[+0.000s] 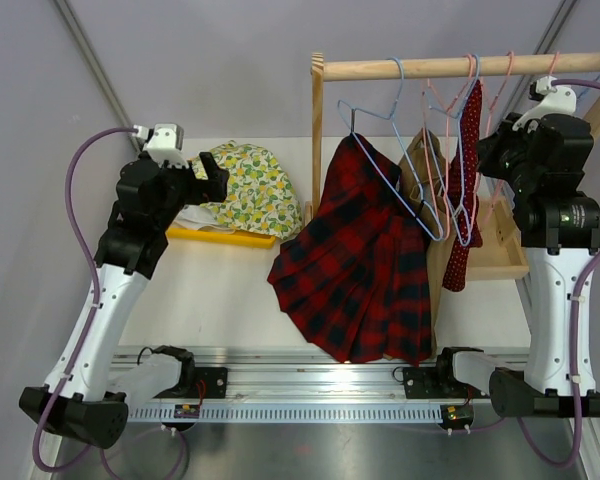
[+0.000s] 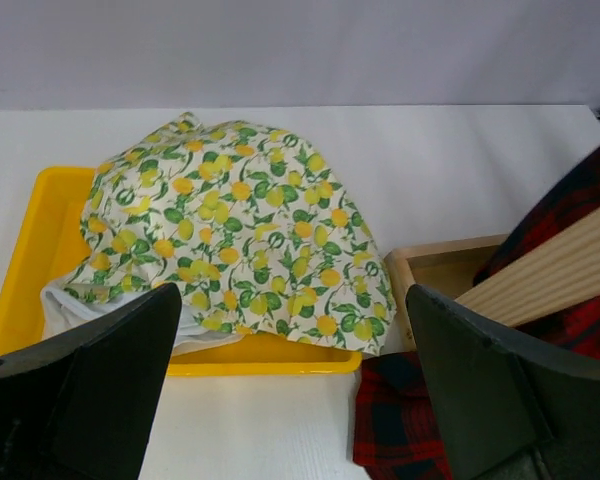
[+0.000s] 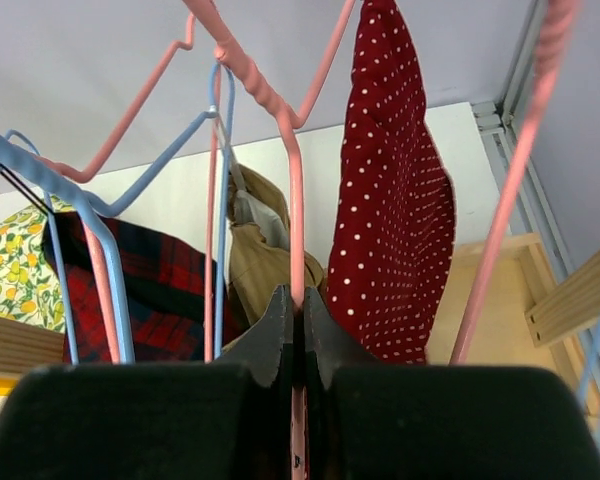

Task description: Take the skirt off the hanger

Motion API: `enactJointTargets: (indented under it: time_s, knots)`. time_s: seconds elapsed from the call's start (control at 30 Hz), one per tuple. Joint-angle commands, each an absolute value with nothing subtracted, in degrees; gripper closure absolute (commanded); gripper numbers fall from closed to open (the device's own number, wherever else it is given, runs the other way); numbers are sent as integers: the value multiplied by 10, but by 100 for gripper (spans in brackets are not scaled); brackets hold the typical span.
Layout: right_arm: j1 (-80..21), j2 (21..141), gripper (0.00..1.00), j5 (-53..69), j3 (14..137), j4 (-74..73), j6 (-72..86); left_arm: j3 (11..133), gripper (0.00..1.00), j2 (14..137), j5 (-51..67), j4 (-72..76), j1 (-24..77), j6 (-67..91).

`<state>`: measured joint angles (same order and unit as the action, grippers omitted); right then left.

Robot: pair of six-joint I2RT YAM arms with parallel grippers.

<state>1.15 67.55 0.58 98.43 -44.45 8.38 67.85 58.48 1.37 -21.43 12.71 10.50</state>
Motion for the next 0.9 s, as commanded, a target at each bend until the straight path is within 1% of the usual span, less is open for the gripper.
enactJointTargets:
  time_s: [0.0,0.13,0.33,0.43,0.57,0.63,0.67,0.87]
  knots:
    - [12,643,100,-26,1034,-432,84,793,1,594,3,-205,186,69]
    - [12,621,100,-46,1064,-445,81,890,1,653,-18,-236,253,50]
    - [12,580,100,-55,1089,-462,83,970,1,695,-4,-237,343,47]
    - [12,571,100,-56,1110,-491,90,998,1,721,31,-237,379,50]
    - [12,558,100,-54,1129,-528,105,1026,1,758,120,-228,444,52]
    - [12,543,100,-26,1125,-541,125,1043,1,787,151,-221,472,51]
    - [11,527,100,-16,1120,-544,134,1048,1,796,170,-213,502,48]
    - [12,457,100,36,1083,-552,176,1110,1,868,225,-184,618,40]
